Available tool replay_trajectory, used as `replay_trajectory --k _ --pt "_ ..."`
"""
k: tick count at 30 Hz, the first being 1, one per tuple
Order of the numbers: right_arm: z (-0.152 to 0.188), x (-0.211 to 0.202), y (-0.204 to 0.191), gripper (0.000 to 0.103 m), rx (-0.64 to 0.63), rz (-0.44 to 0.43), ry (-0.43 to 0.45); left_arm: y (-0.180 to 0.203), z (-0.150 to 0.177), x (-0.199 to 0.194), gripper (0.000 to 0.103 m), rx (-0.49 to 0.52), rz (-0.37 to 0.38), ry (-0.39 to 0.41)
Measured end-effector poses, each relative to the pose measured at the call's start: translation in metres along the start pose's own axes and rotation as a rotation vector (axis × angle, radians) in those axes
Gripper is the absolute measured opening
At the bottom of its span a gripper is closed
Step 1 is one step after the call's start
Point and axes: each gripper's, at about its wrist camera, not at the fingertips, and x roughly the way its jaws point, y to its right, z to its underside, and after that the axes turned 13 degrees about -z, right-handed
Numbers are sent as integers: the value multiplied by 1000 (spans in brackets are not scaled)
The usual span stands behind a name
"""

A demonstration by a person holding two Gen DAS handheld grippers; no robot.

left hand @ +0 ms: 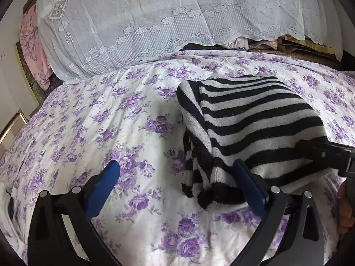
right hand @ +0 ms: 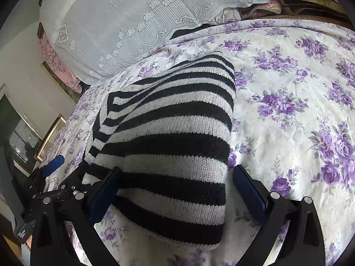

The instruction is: Fold small clothes

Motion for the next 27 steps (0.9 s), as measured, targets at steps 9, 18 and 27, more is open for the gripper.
replay_trajectory --k 9,18,27 --pt "0 0 0 100 0 0 0 1 -2 -7 99 5 -1 22" --pt "0 0 0 100 -1 1 1 2 -3 -9 99 5 1 24" --pt "0 -7 5 100 30 -38 29 -25 -25 5 99 -93 140 -56"
